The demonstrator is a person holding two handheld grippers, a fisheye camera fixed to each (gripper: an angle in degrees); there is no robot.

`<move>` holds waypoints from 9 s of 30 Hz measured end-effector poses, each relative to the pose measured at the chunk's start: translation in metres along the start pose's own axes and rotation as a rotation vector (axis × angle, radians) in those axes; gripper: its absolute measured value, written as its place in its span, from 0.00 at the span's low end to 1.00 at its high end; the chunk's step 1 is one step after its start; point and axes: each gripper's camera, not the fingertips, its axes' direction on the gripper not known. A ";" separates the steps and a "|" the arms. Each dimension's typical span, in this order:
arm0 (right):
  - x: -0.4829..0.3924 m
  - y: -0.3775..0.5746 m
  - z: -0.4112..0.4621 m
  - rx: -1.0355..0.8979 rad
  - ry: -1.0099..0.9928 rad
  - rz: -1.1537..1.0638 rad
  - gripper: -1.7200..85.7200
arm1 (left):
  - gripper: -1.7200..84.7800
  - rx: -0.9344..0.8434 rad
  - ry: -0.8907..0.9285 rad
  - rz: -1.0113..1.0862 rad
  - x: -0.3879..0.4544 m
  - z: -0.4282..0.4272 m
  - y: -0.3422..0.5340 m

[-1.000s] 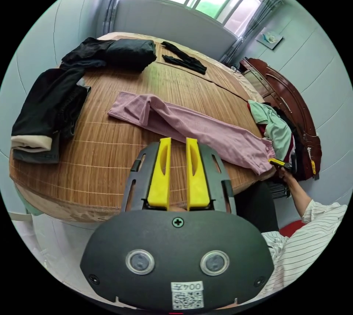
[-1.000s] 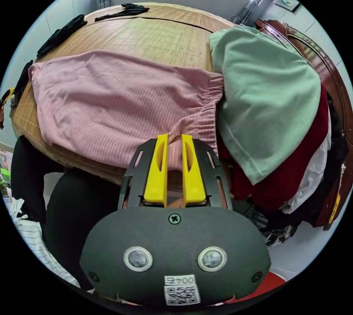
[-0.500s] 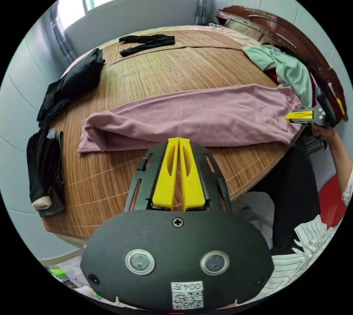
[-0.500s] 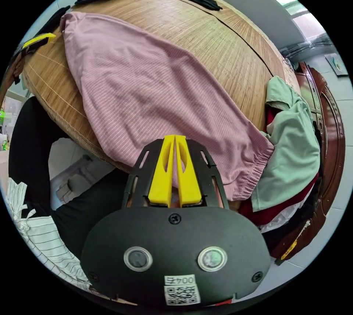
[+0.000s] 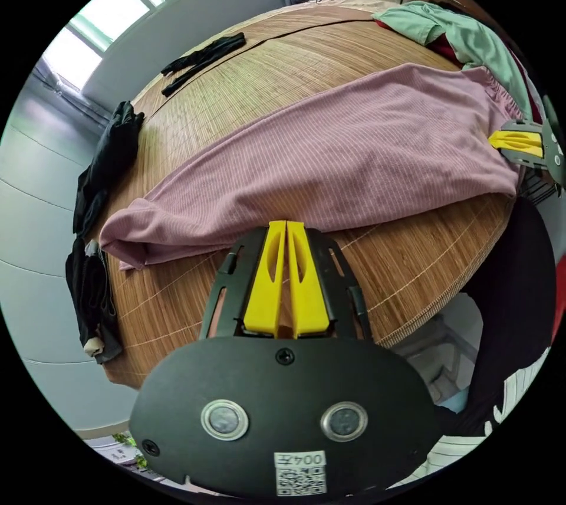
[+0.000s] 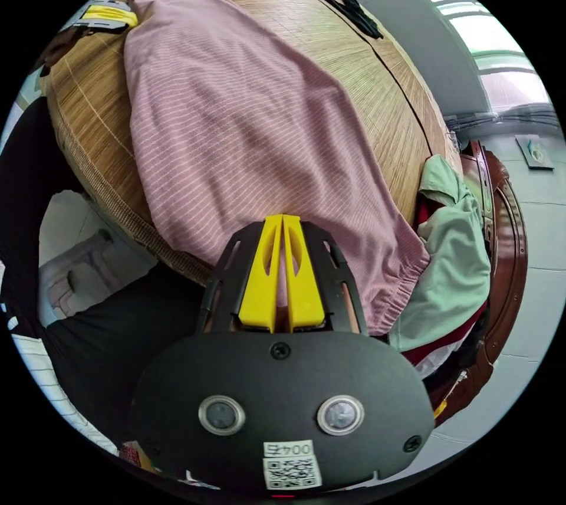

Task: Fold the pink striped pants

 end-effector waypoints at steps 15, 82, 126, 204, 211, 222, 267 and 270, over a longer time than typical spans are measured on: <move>-0.063 0.008 -0.110 0.429 -0.331 0.091 0.08 | 0.02 0.362 0.142 -0.709 -0.200 -0.018 0.159; -0.163 -0.034 -0.038 0.421 -0.233 0.085 0.12 | 0.02 0.620 0.456 -0.817 -0.321 0.059 0.288; 0.167 0.109 -0.044 0.339 -0.817 0.527 0.02 | 0.09 0.372 0.255 0.413 0.202 -0.075 0.050; 0.147 0.148 -0.058 0.598 -0.914 0.883 0.01 | 0.03 0.204 0.169 -0.052 -0.040 -0.138 -0.026; 0.159 0.207 -0.031 0.728 -1.044 0.841 0.03 | 0.04 0.097 0.082 0.348 0.062 -0.113 -0.123; 0.187 0.234 -0.022 0.733 -1.088 0.784 0.10 | 0.06 -0.060 0.100 0.546 0.069 -0.076 -0.194; 0.109 0.123 -0.054 0.383 -0.701 0.656 0.10 | 0.02 0.033 0.260 0.323 0.019 -0.099 -0.265; 0.115 0.137 -0.066 0.460 -0.630 0.727 0.09 | 0.02 0.086 0.298 0.317 0.055 -0.100 -0.251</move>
